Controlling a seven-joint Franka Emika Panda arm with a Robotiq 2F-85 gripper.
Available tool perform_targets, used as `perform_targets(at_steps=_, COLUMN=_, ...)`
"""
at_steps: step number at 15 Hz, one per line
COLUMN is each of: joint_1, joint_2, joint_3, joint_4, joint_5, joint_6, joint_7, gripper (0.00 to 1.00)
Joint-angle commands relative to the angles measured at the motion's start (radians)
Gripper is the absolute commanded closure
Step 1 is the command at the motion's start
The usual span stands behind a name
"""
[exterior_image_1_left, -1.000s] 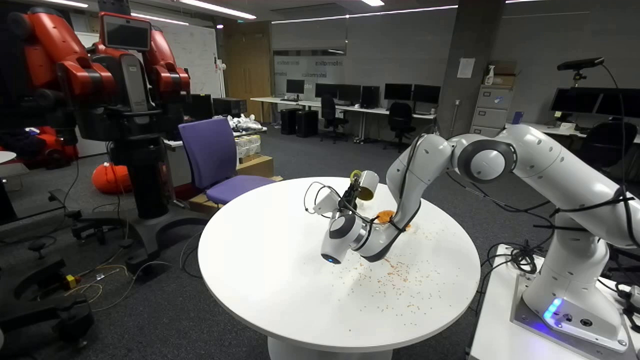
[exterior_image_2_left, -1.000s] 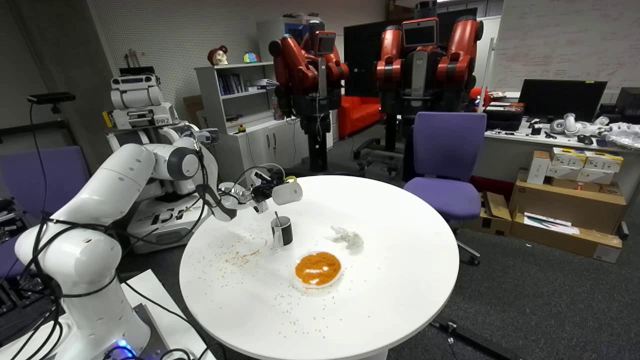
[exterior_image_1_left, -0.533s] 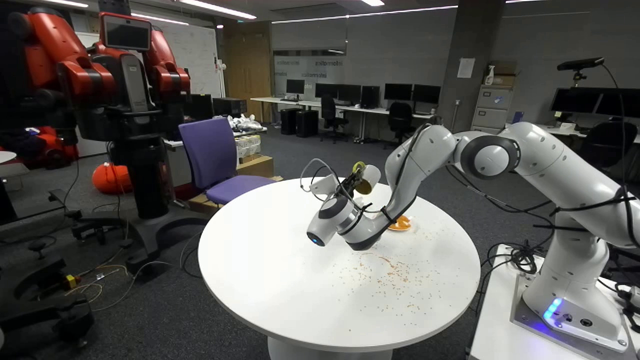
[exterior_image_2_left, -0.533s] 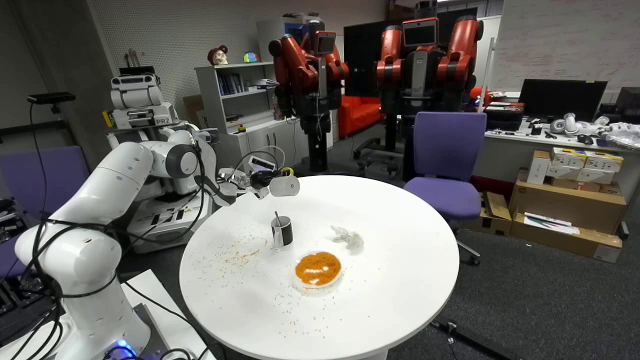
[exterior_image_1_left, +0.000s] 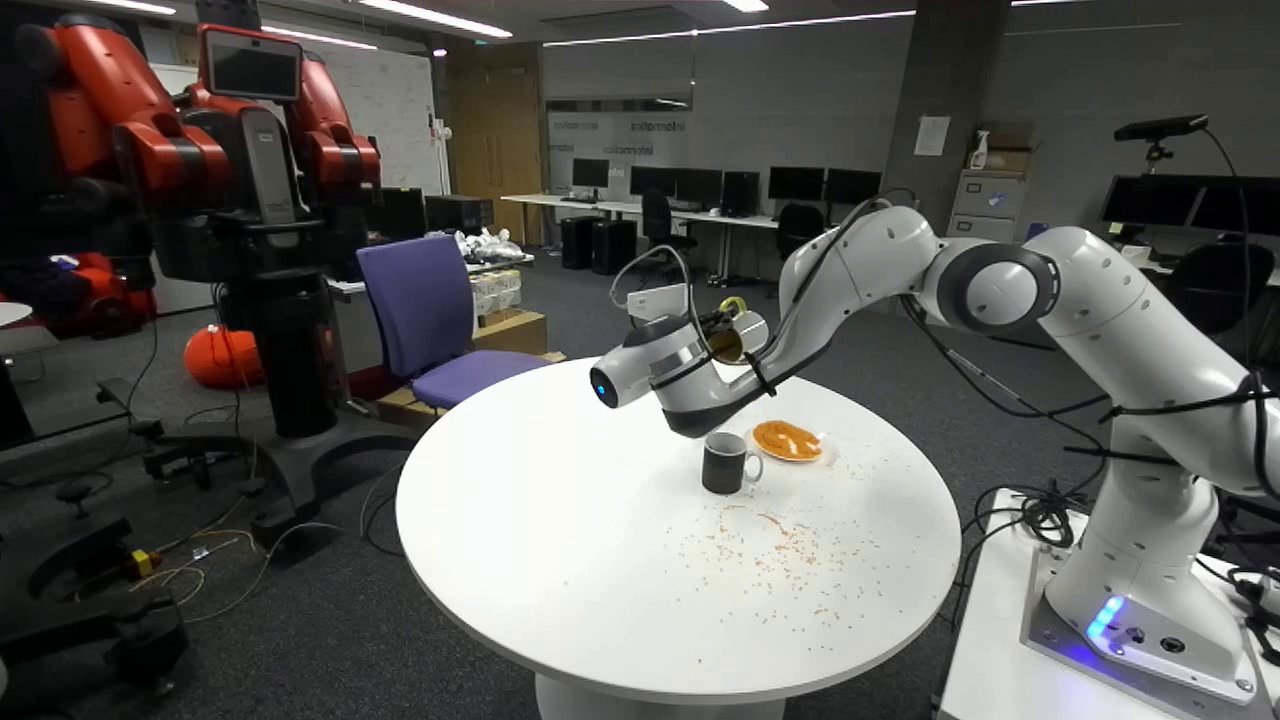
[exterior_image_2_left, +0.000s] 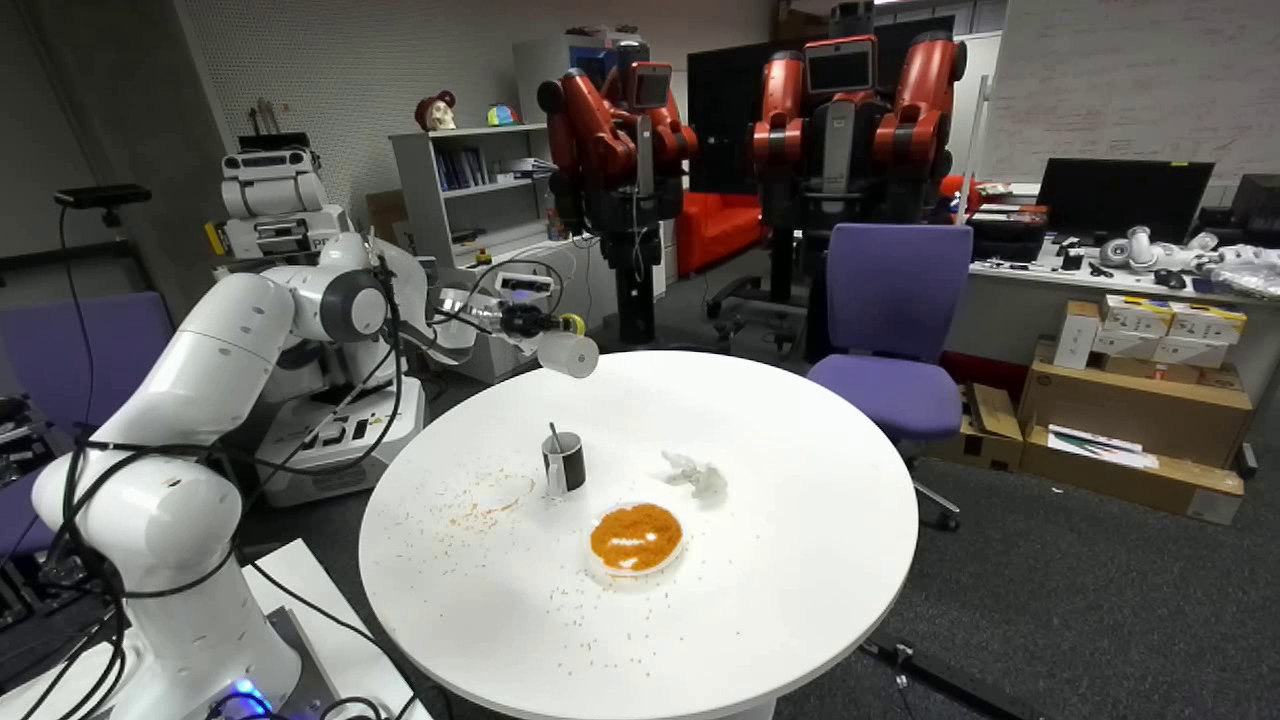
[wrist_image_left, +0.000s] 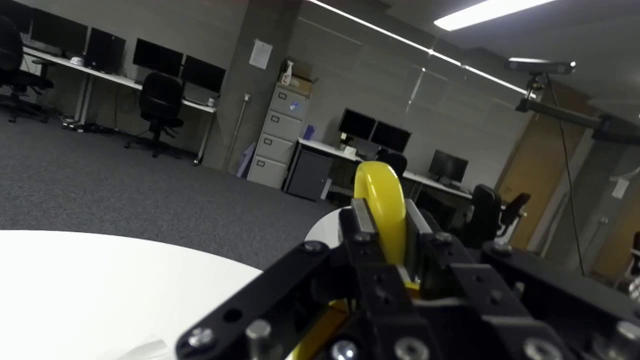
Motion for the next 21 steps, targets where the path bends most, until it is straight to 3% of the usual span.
perform_targets(at_steps=1, joint_1=-0.032, joint_2=-0.053, joint_3=0.029, joint_4=0.058, joint_5=0.112, joint_6=0.000, joint_7=0.072, gripper=0.95)
perform_targets(at_steps=13, joint_1=-0.033, joint_2=-0.041, joint_3=0.069, joint_4=0.355, joint_5=0.635, joint_6=-0.004, joint_7=0.267, gripper=0.95)
perform_targets(at_steps=14, joint_1=-0.044, joint_2=-0.042, joint_3=0.099, joint_4=0.361, joint_5=0.674, joint_6=0.002, joint_7=0.303, gripper=0.95)
perform_targets(at_steps=18, joint_1=-0.049, joint_2=-0.049, joint_3=0.165, joint_4=0.340, joint_5=0.854, joint_6=0.106, joint_7=0.475, gripper=0.95)
perform_targets(at_steps=21, joint_1=-0.071, joint_2=-0.073, joint_3=0.206, joint_4=0.271, joint_5=0.945, joint_6=0.272, joint_7=0.589, gripper=0.95)
